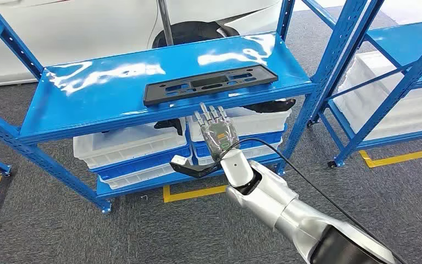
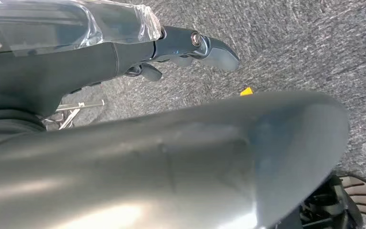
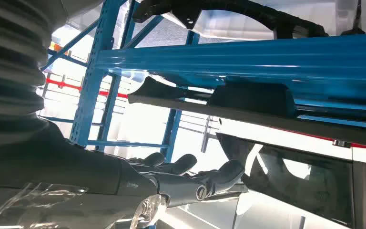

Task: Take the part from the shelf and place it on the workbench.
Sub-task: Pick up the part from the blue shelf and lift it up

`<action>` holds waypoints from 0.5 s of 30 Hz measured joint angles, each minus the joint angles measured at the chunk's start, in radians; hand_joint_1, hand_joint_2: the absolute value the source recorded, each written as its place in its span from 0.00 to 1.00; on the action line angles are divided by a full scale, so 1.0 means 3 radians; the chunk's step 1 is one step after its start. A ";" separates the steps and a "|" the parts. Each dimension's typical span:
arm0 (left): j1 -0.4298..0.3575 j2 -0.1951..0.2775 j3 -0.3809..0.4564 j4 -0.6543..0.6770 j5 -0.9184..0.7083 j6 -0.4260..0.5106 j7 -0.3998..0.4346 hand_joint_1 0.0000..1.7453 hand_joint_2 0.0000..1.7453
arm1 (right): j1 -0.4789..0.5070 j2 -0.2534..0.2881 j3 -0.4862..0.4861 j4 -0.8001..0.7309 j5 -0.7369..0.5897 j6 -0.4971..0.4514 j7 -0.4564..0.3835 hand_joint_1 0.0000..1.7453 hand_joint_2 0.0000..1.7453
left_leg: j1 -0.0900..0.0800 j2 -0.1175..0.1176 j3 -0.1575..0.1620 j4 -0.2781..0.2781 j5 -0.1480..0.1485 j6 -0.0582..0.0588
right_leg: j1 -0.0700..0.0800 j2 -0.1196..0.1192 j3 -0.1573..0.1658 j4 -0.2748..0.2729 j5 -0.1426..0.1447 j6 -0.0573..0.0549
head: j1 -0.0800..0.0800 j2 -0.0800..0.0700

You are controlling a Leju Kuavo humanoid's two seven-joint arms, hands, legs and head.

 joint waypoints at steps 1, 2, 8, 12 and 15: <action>0.0001 0.0000 0.0000 0.0000 0.0000 0.0000 0.0000 0.00 0.00 | -0.0001 -0.0004 -0.0001 0.0000 -0.0001 0.0000 0.0000 0.00 1.00 | 0.0000 0.0000 0.0000 0.0000 0.0000 0.0000 | 0.0000 0.0000 0.0000 0.0000 0.0000 0.0000 | 0.0000 0.0000; 0.0002 -0.0001 0.0000 0.0000 0.0001 0.0000 0.0000 0.00 0.00 | -0.0003 -0.0008 -0.0001 0.0000 -0.0002 0.0000 0.0000 0.00 1.00 | 0.0000 0.0000 0.0000 0.0000 0.0000 0.0000 | 0.0000 0.0000 0.0000 0.0000 0.0000 0.0000 | 0.0000 0.0000; 0.0007 -0.0002 0.0000 0.0000 0.0001 0.0000 -0.0005 0.00 0.00 | -0.0016 -0.0048 -0.0008 0.0005 -0.0039 -0.0008 -0.0001 0.00 1.00 | 0.0000 0.0000 0.0000 0.0000 0.0000 0.0000 | 0.0000 0.0000 0.0001 0.0000 0.0000 0.0000 | 0.0000 0.0000; 0.0008 -0.0002 0.0000 0.0000 -0.0010 -0.0004 -0.0018 0.00 0.00 | -0.0017 -0.0074 -0.0016 0.0018 -0.0055 -0.0029 -0.0020 0.00 1.00 | 0.0000 0.0000 0.0000 0.0000 0.0000 0.0000 | 0.0000 0.0000 0.0001 0.0000 0.0000 0.0000 | 0.0000 0.0000; 0.0008 -0.0002 0.0000 0.0000 -0.0023 -0.0015 -0.0026 0.00 0.00 | -0.0016 -0.0081 -0.0016 0.0029 -0.0062 -0.0039 -0.0035 0.00 1.00 | -0.0001 0.0000 -0.0001 0.0000 0.0000 0.0000 | 0.0000 0.0000 0.0001 0.0000 0.0000 0.0000 | 0.0000 0.0000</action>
